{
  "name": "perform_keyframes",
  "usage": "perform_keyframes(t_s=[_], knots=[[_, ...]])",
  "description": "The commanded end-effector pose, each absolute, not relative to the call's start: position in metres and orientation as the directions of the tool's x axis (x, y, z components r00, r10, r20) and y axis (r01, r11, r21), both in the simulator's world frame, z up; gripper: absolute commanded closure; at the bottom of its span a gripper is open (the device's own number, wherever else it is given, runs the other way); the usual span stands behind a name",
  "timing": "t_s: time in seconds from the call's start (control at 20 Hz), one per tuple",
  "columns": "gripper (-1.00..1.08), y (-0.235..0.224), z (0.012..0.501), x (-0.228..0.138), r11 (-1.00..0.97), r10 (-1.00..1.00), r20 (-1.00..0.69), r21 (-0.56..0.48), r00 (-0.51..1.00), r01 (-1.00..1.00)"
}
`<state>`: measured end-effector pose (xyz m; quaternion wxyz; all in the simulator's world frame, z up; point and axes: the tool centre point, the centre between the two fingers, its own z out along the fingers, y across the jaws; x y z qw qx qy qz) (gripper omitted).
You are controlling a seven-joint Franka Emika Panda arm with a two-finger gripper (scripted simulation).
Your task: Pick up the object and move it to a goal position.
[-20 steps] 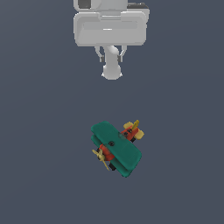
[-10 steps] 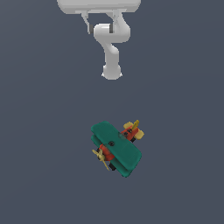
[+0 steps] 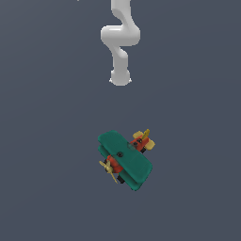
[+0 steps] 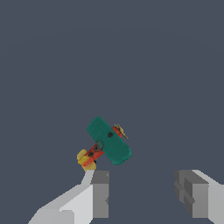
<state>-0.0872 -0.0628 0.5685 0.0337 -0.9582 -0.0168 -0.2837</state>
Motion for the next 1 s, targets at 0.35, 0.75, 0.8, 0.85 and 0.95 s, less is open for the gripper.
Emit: perform_keyframes(t_s=[0.35, 0.75, 0.8, 0.85, 0.95], knots=[[-0.2, -0.103, 0.615, -0.107, -0.991, -0.03, 0.652, -0.119, 0.757, 0.063], [-0.2, -0.142, 0.638, -0.122, -0.979, -0.083, 0.718, -0.189, 0.691, 0.079], [-0.2, -0.147, 0.64, -0.124, -0.977, -0.09, 0.724, -0.198, 0.683, 0.081], [-0.2, -0.152, 0.641, -0.125, -0.975, -0.098, 0.731, -0.208, 0.676, 0.084], [-0.2, -0.163, 0.643, -0.128, -0.97, -0.114, 0.742, -0.228, 0.661, 0.089]])
